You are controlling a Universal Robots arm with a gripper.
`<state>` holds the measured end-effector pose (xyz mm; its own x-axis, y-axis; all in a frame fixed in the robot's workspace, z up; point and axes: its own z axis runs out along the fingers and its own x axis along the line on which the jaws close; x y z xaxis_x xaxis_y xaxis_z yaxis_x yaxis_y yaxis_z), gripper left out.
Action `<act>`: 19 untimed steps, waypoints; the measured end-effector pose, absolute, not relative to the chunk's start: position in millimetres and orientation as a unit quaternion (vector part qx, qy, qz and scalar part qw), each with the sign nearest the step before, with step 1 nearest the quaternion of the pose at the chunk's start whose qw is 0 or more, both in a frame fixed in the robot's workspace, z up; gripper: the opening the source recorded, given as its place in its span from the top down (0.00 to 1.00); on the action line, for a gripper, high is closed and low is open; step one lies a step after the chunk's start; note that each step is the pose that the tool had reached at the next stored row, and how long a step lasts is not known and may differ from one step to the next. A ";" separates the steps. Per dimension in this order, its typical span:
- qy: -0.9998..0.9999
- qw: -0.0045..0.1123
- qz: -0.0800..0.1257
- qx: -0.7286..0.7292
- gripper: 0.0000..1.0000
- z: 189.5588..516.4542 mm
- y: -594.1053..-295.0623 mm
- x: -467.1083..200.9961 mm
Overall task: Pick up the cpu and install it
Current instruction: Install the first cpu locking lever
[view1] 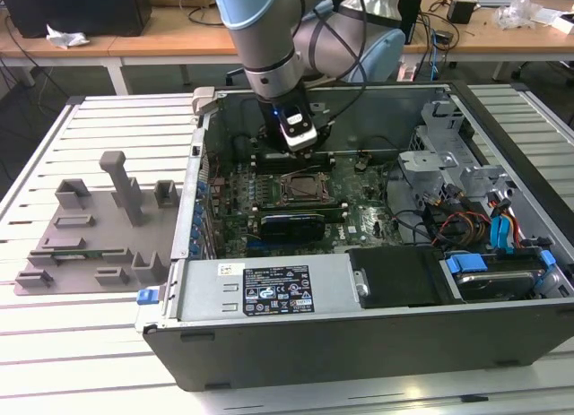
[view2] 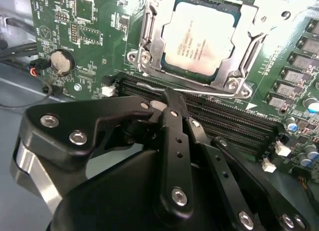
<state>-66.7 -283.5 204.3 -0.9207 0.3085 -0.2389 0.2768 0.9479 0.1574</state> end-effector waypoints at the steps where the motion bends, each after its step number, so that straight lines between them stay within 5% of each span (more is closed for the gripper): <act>1: 0.978 0.131 0.060 0.150 0.89 203.0 -283.6 -66.8; 19: 0.978 0.131 0.062 0.150 0.89 195.7 -291.2 -61.8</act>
